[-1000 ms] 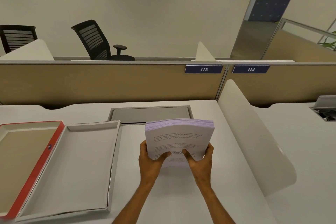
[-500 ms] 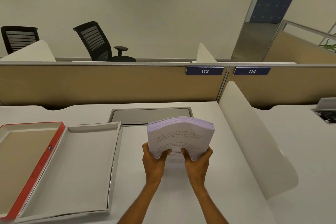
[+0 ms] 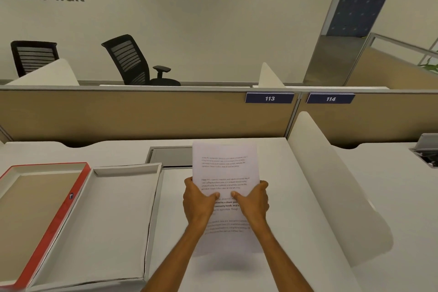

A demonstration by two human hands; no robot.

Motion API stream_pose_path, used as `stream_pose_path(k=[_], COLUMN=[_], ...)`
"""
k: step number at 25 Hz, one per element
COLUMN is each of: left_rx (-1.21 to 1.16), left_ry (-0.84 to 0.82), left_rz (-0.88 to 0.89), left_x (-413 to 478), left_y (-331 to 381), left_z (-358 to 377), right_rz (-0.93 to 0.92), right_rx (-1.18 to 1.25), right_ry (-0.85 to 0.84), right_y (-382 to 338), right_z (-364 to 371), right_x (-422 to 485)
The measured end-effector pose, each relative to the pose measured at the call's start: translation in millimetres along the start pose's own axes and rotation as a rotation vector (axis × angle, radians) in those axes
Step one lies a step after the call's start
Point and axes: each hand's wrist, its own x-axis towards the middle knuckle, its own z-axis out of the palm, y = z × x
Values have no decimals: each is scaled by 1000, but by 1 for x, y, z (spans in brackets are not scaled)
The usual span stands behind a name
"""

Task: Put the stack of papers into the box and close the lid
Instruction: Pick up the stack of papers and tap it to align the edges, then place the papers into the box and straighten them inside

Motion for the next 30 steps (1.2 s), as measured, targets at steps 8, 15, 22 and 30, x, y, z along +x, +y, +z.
stream_pose_path(k=[8, 15, 22, 30], left_rx=[191, 191, 216, 246], left_ry=[-80, -79, -101, -85], left_rz=[-72, -101, -111, -164], left_x=[20, 46, 86, 118], left_y=[-21, -56, -88, -124], left_z=[-48, -114, -173, -231], right_rz=[18, 17, 18, 8], right_rx=[-205, -199, -209, -226], right_ry=[-175, -247, -283, -328], right_y=[-29, -63, -100, -132], right_z=[31, 84, 139, 206], right_x=[-27, -67, -97, -123])
